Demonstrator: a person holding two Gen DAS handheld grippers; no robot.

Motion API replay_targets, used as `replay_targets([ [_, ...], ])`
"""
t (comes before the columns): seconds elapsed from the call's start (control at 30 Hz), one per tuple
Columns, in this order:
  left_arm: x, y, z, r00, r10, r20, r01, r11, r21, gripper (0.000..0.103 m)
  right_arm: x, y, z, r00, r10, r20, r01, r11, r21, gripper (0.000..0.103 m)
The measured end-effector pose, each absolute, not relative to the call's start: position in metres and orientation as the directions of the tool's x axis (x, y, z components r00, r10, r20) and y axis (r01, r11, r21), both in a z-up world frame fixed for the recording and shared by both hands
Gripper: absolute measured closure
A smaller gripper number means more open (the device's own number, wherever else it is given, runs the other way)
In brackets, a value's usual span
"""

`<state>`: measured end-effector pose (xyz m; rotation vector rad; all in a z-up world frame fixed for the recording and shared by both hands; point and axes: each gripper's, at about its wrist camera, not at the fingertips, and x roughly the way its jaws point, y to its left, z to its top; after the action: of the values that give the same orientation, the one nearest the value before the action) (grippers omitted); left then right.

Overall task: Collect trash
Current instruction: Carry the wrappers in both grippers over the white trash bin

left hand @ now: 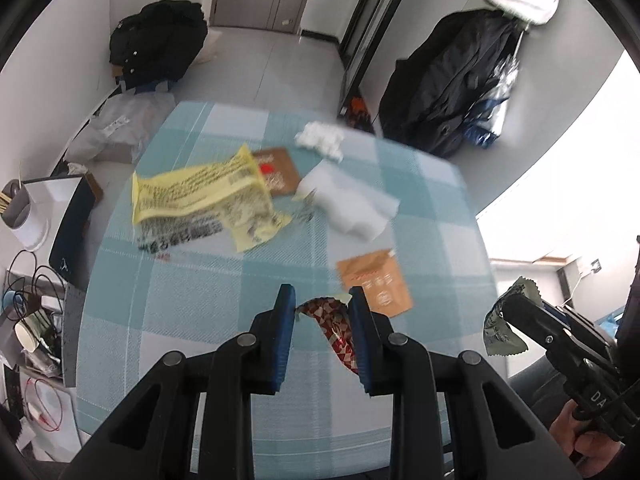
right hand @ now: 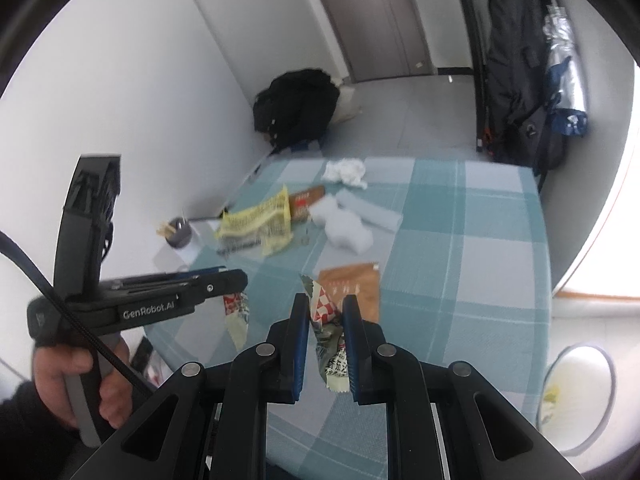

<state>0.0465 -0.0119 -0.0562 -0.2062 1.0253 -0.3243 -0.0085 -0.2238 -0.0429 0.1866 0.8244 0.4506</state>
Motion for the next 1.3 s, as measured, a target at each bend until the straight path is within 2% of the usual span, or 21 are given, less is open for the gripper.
replay_targets([
  [0.37,0.049,-0.082,0.007,0.512,-0.481,-0.711,0.311,0.876,-0.369,0.081,-0.029,-0.295,0.033,0.752,0.398,-0.525,-0.249,0.910,0.332,0.087],
  [0.7,0.064,-0.180,0.050,0.530,-0.522,-0.669,0.427,0.845,-0.321,0.081,-0.058,-0.401,0.082,0.871,0.259,-0.418,-0.108,0.930,0.351,0.087],
  [0.87,0.067,-0.243,0.044,0.466,-0.572,-0.675,0.519,0.794,-0.315,0.081,-0.079,-0.469,0.085,0.900,0.114,-0.420,0.033,0.945,0.326,0.087],
  [1.07,0.070,-0.305,0.007,0.331,-0.593,-0.734,0.565,0.748,-0.349,0.081,-0.099,-0.539,0.048,0.871,-0.009,-0.490,0.196,0.923,0.331,0.087],
  [1.3,0.072,-0.363,-0.046,0.206,-0.548,-0.811,0.618,0.715,-0.326,0.081,-0.103,-0.586,-0.028,0.799,-0.002,-0.601,0.310,0.858,0.409,0.087],
])
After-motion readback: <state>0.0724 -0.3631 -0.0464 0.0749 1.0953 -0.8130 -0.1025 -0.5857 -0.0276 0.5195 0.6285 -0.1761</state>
